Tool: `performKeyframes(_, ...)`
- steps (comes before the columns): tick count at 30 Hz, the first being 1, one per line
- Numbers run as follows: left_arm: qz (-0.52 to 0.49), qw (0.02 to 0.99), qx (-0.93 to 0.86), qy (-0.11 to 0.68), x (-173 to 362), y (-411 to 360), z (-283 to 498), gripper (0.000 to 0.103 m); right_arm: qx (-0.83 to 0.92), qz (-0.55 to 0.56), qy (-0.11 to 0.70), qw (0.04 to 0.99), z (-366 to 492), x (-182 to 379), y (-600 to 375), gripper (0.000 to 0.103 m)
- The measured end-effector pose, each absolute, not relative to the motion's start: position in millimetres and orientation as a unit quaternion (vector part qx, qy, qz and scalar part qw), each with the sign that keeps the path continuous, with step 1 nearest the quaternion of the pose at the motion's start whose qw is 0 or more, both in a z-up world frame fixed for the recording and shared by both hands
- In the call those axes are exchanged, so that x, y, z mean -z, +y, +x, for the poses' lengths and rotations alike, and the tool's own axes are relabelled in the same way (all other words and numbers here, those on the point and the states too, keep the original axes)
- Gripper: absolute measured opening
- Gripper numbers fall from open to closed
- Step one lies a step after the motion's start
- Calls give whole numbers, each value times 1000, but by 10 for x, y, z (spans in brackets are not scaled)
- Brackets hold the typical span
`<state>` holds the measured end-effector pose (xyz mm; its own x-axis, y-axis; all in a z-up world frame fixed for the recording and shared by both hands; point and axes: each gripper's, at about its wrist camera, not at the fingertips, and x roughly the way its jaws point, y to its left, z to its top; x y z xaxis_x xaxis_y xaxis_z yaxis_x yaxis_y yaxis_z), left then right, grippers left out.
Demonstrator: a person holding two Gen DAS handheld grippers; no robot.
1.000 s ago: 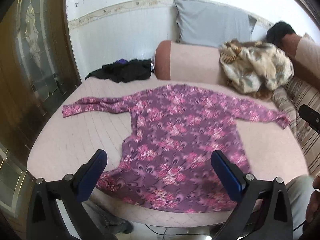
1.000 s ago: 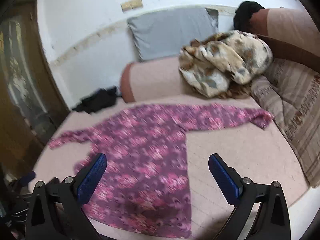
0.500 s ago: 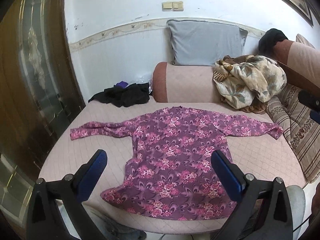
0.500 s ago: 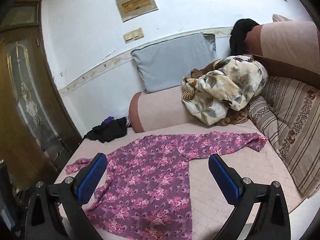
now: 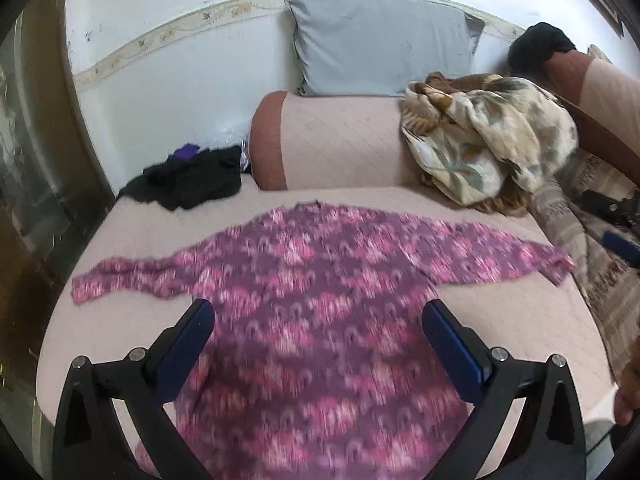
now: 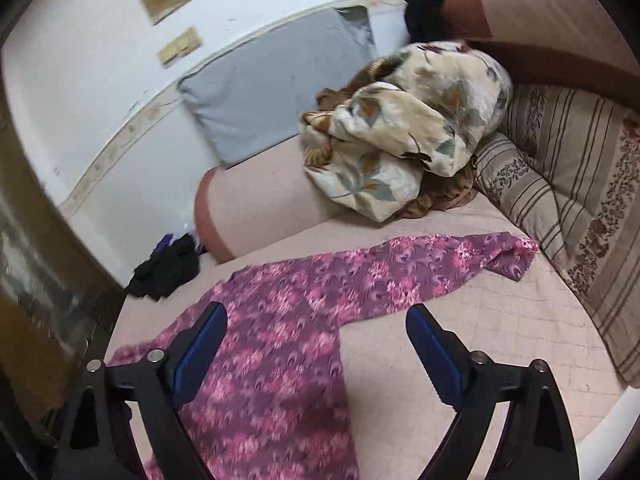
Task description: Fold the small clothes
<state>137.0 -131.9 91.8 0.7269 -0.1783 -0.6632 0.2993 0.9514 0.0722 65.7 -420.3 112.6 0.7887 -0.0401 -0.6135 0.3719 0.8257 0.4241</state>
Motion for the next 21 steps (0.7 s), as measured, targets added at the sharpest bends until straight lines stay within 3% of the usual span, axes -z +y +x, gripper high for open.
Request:
performKeyframes(5, 85, 929, 121, 340, -753, -1374, 1835, 103, 126, 234, 289, 920, 1130, -1151, -4158, 93)
performKeyframes(9, 79, 922, 101, 364, -376, -1178, 1955, 103, 113, 207, 281, 930, 1228, -737, -3868, 93)
performKeyframes(11, 90, 901, 106, 411, -214, -1144, 2058, 103, 92, 189, 323, 923, 1317, -487, -3730, 93)
performKeyframes(21, 84, 902, 96, 413, -171, -1091, 2067, 103, 67, 196, 353, 913, 1393, -199, -3665, 93)
